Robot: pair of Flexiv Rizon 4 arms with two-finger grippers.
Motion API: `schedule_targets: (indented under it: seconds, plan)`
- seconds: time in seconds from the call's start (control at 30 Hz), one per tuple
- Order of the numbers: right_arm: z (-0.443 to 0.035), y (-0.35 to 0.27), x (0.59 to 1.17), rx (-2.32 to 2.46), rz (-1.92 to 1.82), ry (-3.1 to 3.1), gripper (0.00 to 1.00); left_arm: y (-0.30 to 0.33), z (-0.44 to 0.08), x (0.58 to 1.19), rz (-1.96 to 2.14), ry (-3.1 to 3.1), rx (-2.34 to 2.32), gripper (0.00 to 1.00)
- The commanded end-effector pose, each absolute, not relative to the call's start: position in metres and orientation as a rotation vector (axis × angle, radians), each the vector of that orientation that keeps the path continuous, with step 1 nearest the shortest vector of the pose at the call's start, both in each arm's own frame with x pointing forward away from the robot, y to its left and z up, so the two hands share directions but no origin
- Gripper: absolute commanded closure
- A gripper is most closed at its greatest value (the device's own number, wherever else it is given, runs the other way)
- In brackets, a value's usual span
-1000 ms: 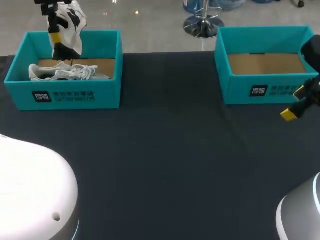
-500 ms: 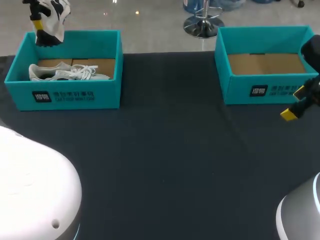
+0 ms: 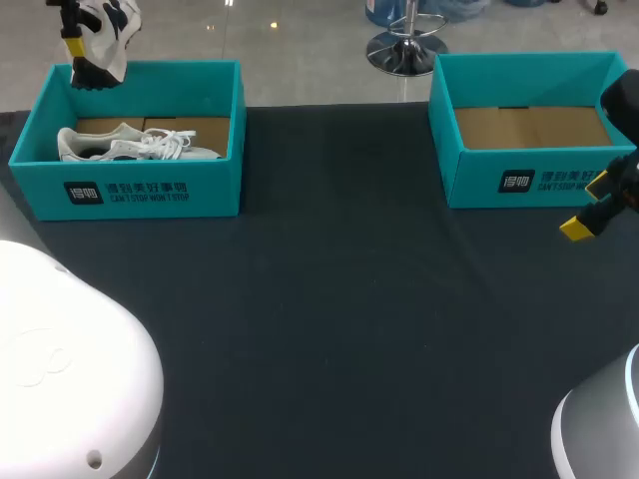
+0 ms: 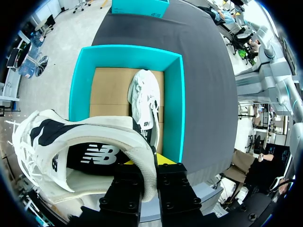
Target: Take the shoe out of the shoebox, open the shoe tongue, remove and reinsert the insole, then place the shoe into the shoebox
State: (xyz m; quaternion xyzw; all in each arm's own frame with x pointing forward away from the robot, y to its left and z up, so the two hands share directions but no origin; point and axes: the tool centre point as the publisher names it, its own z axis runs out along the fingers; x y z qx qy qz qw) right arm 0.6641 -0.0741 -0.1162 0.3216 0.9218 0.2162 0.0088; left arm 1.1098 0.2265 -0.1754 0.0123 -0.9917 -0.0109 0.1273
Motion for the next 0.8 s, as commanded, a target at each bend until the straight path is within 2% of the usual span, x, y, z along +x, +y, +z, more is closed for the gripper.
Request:
schedule_targets:
  seconds: [0.03, 0.33, 0.53, 0.8]
  plan:
    - [-0.116, -0.073, 0.668, 1.006, 0.669, 2.887, 0.0, 0.228, -0.173, 1.116, -0.03, -2.831, 0.034, 1.0]
    - [-0.116, -0.073, 0.668, 1.006, 0.669, 2.887, 0.0, 0.228, -0.173, 1.116, -0.03, -2.831, 0.034, 1.0]
    - [-0.116, -0.073, 0.668, 1.006, 0.669, 2.887, 0.0, 0.236, -0.177, 1.12, -0.24, -2.886, -0.469, 1.0]
    - [-0.116, -0.073, 0.668, 1.006, 0.669, 2.887, 0.0, 0.257, -0.198, 1.111, -0.416, -2.663, -1.237, 1.0]
